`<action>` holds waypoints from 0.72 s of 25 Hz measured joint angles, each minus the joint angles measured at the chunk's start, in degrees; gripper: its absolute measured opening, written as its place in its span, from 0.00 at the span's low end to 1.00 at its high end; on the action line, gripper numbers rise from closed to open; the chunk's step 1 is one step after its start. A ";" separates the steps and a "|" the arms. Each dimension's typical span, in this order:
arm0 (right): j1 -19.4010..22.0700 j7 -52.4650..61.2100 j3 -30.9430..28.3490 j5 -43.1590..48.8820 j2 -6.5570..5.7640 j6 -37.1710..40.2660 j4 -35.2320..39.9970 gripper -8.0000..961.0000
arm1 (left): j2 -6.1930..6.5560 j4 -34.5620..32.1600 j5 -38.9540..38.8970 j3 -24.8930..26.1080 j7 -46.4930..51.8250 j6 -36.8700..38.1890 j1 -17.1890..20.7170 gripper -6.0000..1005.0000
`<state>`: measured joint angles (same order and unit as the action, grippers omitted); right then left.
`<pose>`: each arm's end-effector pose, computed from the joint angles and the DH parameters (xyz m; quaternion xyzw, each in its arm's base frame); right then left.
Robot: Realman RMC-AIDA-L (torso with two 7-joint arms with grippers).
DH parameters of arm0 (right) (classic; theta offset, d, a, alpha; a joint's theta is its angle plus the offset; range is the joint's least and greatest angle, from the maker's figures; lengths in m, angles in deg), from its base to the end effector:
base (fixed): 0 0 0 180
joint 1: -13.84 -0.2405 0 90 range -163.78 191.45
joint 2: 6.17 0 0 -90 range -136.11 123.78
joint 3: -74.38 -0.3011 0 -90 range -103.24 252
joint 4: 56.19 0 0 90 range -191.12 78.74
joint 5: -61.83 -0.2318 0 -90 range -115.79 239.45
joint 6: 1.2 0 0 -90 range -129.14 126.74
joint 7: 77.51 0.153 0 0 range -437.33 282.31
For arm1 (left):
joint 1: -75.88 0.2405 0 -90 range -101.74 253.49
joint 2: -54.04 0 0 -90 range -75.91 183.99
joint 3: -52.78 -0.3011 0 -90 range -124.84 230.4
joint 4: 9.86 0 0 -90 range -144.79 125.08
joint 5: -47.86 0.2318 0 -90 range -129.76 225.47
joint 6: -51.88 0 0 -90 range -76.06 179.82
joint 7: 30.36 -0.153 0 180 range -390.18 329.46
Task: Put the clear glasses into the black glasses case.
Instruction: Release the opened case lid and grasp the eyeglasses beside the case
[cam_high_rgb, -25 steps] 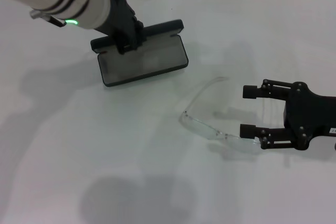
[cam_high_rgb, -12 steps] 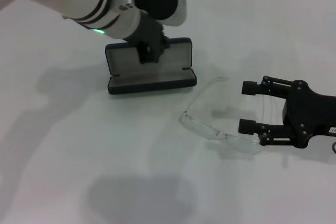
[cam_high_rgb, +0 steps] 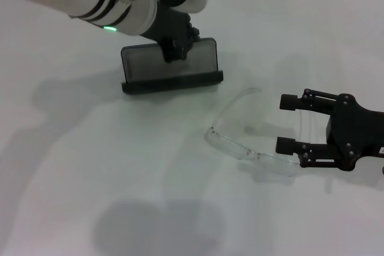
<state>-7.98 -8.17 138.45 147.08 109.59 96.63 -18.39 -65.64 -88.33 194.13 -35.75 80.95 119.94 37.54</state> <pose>0.2833 0.3195 -0.0270 -0.9262 0.1067 0.3566 0.0602 -0.1331 0.4387 -0.0571 -0.9570 0.1055 0.1446 0.2284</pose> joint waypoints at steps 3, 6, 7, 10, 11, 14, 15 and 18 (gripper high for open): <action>-0.11 0.00 0.00 0.00 -0.01 0.00 -0.01 0.83 | -0.06 1.35 0.56 0.02 0.31 -0.10 0.64 0.04; -0.28 0.00 0.00 0.00 0.00 0.00 -0.01 0.83 | -0.10 2.18 -0.43 -0.06 0.61 -0.16 1.61 0.04; -0.32 0.00 0.00 0.01 0.02 -0.01 -0.01 0.83 | -0.10 2.21 -0.67 -0.12 0.67 -0.19 2.04 0.04; -0.41 0.00 0.14 0.01 0.07 -0.01 -0.01 0.83 | -0.14 2.31 -1.07 -0.28 0.73 -0.27 3.80 0.04; -0.43 0.00 0.17 0.01 0.08 -0.02 -0.01 0.83 | -0.17 2.43 -1.20 -0.31 0.73 -0.37 4.30 0.04; -0.48 0.00 0.14 0.01 0.09 -0.03 0.00 0.83 | -0.19 2.98 -2.12 -0.32 0.73 -1.22 5.32 0.04; -0.50 0.00 0.12 0.01 0.08 -0.02 0.02 0.83 | -0.20 3.00 -2.21 -0.31 0.73 -1.32 5.48 0.04; -0.63 0.00 0.11 0.01 0.09 -0.02 0.16 0.83 | -0.21 3.40 -2.33 -0.39 0.73 -1.40 5.97 0.04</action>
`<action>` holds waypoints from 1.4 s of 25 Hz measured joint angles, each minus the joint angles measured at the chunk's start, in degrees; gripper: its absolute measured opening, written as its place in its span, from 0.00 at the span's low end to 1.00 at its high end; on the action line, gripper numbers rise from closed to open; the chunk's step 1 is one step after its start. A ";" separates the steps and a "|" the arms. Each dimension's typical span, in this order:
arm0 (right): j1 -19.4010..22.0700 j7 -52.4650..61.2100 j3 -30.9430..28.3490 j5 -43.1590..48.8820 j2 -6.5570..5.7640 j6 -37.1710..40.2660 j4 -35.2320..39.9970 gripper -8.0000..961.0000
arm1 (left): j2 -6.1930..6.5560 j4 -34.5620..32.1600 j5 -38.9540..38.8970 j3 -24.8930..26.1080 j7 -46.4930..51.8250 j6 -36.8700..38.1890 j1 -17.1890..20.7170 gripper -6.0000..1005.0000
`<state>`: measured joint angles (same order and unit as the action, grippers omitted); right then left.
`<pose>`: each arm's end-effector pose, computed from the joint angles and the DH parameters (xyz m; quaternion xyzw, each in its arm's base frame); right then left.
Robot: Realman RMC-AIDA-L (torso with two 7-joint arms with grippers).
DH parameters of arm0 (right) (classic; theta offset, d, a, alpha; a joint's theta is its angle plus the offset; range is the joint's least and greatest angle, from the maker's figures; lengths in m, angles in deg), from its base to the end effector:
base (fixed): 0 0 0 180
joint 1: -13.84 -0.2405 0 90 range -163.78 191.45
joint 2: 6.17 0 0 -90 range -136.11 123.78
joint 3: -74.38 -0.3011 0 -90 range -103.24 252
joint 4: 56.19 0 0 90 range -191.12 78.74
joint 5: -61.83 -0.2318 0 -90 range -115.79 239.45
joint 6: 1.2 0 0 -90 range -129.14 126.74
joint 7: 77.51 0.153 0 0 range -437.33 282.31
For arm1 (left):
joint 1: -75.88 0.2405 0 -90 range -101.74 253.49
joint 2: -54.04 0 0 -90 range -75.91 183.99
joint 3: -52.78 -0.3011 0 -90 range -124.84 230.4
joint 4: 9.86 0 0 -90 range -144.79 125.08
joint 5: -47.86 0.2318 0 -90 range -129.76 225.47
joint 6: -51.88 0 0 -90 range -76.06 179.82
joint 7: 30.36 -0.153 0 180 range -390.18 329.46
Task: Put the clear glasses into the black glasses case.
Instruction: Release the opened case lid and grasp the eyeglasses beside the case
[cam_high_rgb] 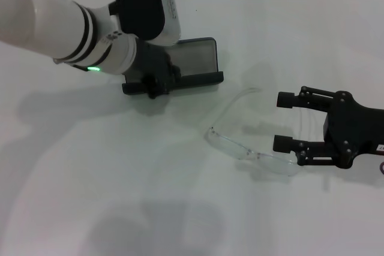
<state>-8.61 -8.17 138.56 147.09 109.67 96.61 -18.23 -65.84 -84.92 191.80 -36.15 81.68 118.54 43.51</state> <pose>0.2790 0.3225 -0.0275 -0.9270 0.1003 0.3568 0.0575 -0.1869 0.4201 -0.0693 -0.9675 0.0280 0.1436 0.2064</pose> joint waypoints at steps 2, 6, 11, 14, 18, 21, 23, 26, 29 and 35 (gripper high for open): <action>-0.08 0.00 -0.02 0.00 0.00 0.01 -0.02 0.83 | 0.00 0.79 -0.01 -0.34 0.00 0.01 0.12 0.04; -0.20 0.00 -0.11 0.00 0.00 -0.04 -0.14 0.83 | -0.06 2.34 -0.15 -0.71 0.11 0.07 0.40 0.04; -0.24 0.00 -0.11 0.00 -0.02 -0.40 -0.16 0.83 | -0.08 2.51 -1.03 -0.87 0.14 0.52 1.06 0.04; -0.44 0.00 -0.11 0.00 -0.09 -0.45 -0.17 0.83 | -0.04 2.13 -1.43 -0.93 0.14 1.10 1.17 0.04; -1.01 0.00 -0.12 0.00 -0.09 -0.55 -0.17 0.83 | -0.02 2.70 -1.50 -1.32 0.14 1.66 1.15 0.04; -1.23 -0.03 -0.17 0.00 -0.09 -0.67 -0.17 0.83 | 0.00 3.81 -1.62 -1.39 0.14 1.59 1.15 0.04; -1.25 -0.04 -0.20 0.00 -0.09 -0.75 -0.17 0.83 | 0.00 3.07 -2.14 -1.28 0.15 1.57 1.34 0.04; -1.06 -0.06 -0.20 0.00 -0.14 -0.79 -0.14 0.83 | 0.05 -1.68 -3.04 -0.57 0.38 1.56 2.87 0.04; -0.93 -0.08 -0.20 0.00 -0.17 -0.85 -0.13 0.83 | 0.11 -8.13 -4.34 -0.04 0.11 0.57 5.67 0.04; -1.55 -0.16 -0.03 0.00 -0.04 -0.94 -0.13 0.83 | 0.08 -5.02 -3.08 -0.34 -0.01 -5.78 4.08 0.04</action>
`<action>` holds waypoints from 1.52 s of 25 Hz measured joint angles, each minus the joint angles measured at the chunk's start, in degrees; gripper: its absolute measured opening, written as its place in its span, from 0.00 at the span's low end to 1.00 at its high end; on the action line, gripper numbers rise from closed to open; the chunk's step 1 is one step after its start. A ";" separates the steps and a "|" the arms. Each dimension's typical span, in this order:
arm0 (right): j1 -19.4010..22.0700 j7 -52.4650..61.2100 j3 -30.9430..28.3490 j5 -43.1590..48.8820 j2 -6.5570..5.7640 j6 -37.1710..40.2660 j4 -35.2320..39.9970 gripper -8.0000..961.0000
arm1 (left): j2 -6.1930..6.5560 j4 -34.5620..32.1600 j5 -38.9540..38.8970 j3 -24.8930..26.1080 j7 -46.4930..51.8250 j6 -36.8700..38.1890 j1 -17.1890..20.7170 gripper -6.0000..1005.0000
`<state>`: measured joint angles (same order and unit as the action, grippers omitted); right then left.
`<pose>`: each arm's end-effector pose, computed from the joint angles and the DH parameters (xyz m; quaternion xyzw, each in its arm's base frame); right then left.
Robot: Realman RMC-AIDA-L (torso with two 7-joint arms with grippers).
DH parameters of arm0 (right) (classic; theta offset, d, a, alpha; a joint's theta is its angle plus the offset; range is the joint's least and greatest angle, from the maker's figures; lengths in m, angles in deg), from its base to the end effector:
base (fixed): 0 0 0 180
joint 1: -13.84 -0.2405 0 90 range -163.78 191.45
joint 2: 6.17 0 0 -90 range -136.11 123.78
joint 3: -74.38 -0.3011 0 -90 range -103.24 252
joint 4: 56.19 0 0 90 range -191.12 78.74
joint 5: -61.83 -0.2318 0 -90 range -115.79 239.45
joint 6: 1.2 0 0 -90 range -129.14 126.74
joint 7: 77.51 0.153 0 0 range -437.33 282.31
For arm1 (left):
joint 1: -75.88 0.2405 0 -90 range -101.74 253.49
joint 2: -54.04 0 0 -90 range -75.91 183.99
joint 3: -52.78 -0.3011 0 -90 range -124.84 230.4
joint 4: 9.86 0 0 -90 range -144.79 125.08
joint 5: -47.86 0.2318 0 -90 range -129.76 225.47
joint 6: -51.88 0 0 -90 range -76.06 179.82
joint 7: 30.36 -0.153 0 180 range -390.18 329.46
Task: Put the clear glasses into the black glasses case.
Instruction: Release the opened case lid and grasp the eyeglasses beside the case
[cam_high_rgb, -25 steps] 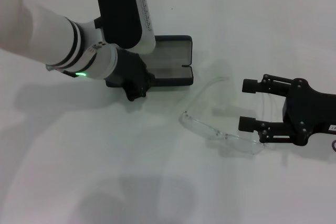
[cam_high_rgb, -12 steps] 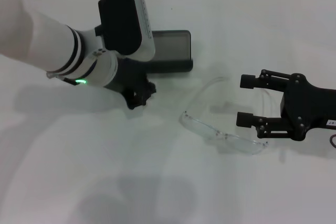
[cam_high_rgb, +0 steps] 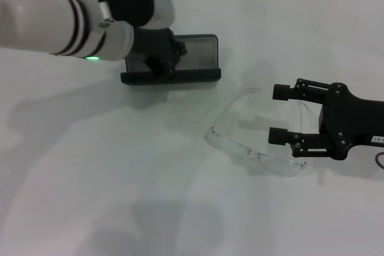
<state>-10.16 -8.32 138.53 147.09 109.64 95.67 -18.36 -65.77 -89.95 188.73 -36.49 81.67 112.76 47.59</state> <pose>0.2718 0.3320 -0.0280 -0.9288 0.0905 0.3542 0.0601 -0.1780 0.4193 -0.0562 -0.9607 0.0304 0.0913 0.2603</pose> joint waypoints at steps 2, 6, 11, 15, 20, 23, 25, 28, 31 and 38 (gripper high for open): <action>-0.10 -0.01 -0.02 0.00 0.03 0.21 0.00 0.83 | -0.06 4.07 0.82 0.07 0.35 -1.27 -2.17 0.04; 0.27 -0.02 -0.14 -0.53 0.04 0.66 -0.02 0.83 | 0.01 10.32 1.26 0.21 0.80 -4.03 -4.96 0.04; 0.65 -0.02 -0.19 -0.68 0.00 0.72 -0.15 0.83 | 0.00 12.41 1.43 -0.35 0.82 -4.65 -5.31 0.04; 0.69 -0.02 -0.19 -0.70 -0.04 0.50 -0.23 0.83 | -0.11 12.35 1.34 -1.81 1.14 -3.41 -4.40 0.04; 0.34 -0.03 -0.17 -0.71 -0.05 0.36 -0.75 0.83 | -0.06 12.53 1.50 -3.23 2.20 -2.35 -4.08 0.04; 0.32 -0.07 -0.17 -0.71 -0.11 0.32 -0.75 0.83 | -0.10 11.57 1.06 -3.35 2.36 -1.68 -3.63 0.04; 0.28 -0.09 -0.17 -0.71 -0.13 0.25 -0.76 0.83 | -0.11 10.38 0.63 -3.39 2.37 -1.33 -3.06 0.04; 0.15 -0.20 -0.17 -0.71 -0.14 0.09 -0.76 0.83 | -0.13 9.77 0.43 -3.50 2.42 -0.62 -2.62 0.04; 0.25 -0.64 -0.17 -0.71 -0.11 0.00 -0.76 0.83 | -0.14 8.01 0.20 -3.56 2.69 -0.20 -1.69 0.04; 0.59 -0.72 -0.17 -0.71 -0.26 -0.08 -0.74 0.83 | -0.04 -3.73 -2.21 -4.56 2.72 3.94 4.41 0.04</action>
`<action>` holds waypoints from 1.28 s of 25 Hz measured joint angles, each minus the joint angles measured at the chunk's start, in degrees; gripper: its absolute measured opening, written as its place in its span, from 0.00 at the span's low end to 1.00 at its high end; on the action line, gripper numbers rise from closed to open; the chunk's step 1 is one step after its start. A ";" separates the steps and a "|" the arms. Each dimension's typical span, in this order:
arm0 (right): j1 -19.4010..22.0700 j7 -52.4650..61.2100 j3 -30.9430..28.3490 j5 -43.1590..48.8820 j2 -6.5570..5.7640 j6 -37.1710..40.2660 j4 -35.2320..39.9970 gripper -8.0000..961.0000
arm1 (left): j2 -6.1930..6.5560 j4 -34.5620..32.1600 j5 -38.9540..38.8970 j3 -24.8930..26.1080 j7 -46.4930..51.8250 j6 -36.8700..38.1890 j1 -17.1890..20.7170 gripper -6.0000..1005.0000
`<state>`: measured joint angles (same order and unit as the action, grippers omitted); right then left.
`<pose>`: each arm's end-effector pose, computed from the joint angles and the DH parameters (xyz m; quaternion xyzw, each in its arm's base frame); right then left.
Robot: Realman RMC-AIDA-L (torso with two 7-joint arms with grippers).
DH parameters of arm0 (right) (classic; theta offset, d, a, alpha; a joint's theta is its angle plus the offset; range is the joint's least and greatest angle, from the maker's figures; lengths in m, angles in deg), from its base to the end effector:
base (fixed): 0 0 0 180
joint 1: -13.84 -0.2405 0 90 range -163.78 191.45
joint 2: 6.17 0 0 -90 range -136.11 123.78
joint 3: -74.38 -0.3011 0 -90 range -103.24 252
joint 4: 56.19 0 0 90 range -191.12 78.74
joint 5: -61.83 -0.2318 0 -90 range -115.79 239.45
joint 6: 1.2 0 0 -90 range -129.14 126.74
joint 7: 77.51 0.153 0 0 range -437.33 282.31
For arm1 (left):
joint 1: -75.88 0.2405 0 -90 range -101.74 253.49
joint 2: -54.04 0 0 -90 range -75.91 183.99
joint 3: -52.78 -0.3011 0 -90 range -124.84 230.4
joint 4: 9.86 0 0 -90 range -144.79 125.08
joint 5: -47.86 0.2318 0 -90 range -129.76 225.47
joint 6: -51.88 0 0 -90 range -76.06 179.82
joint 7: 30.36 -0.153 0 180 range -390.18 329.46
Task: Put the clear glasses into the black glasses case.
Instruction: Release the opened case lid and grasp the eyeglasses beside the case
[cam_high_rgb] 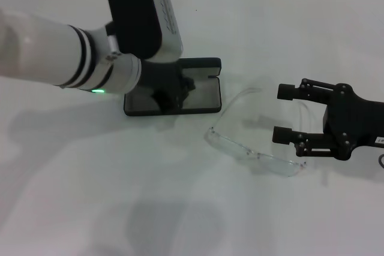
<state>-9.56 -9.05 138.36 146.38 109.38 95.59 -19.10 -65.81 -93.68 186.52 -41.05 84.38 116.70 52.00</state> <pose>0.2774 0.3298 -0.0262 -0.9264 0.0954 0.3577 0.0685 -0.1837 0.3845 -0.0723 -0.9738 0.0085 0.0865 0.2103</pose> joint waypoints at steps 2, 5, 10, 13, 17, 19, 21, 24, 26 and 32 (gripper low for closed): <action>0.02 0.03 -0.01 0.00 -0.08 -0.02 0.00 0.83 | 0.23 -3.57 -4.92 1.70 -0.86 0.93 2.27 0.04; 0.03 0.53 -0.95 0.01 -0.30 0.01 0.00 0.83 | 0.31 -6.94 -14.80 6.56 -3.96 3.41 4.99 0.05; -0.01 5.48 -5.39 0.44 -1.07 0.91 1.82 0.83 | 0.31 -5.99 -35.86 17.66 -10.59 9.09 9.60 0.05; -0.78 13.23 -5.91 1.08 -3.15 0.13 5.76 0.83 | 0.21 -1.54 -46.79 21.94 -17.14 12.22 12.27 0.05; -3.41 27.19 -5.93 7.13 -5.73 -0.81 14.49 0.83 | 0.39 11.58 -62.25 26.77 -30.40 20.43 13.97 0.05; -5.94 35.46 -5.95 13.21 -6.40 -0.86 19.96 0.83 | 0.40 17.05 -64.98 29.24 -33.35 24.11 13.71 0.05; -8.96 41.61 -5.80 19.09 -6.60 -0.24 23.51 0.83 | 0.43 21.46 -65.41 31.26 -34.69 26.91 13.29 0.05; -15.68 49.40 -5.33 28.91 -5.91 2.28 26.77 0.83 | 0.73 25.40 -62.92 32.09 -35.82 29.23 12.92 0.05; -20.02 53.50 -5.22 34.72 -5.01 4.44 27.17 0.82 | 0.77 26.25 -59.89 32.15 -35.95 29.57 12.70 0.10; -30.75 62.78 -0.80 47.13 -2.30 9.52 27.11 0.80 | 0.83 27.15 -50.20 32.62 -35.47 29.76 12.53 0.37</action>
<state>-40.32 53.73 137.57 193.50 107.08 105.11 8.01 -64.97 -66.53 136.32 -8.43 48.92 146.46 64.54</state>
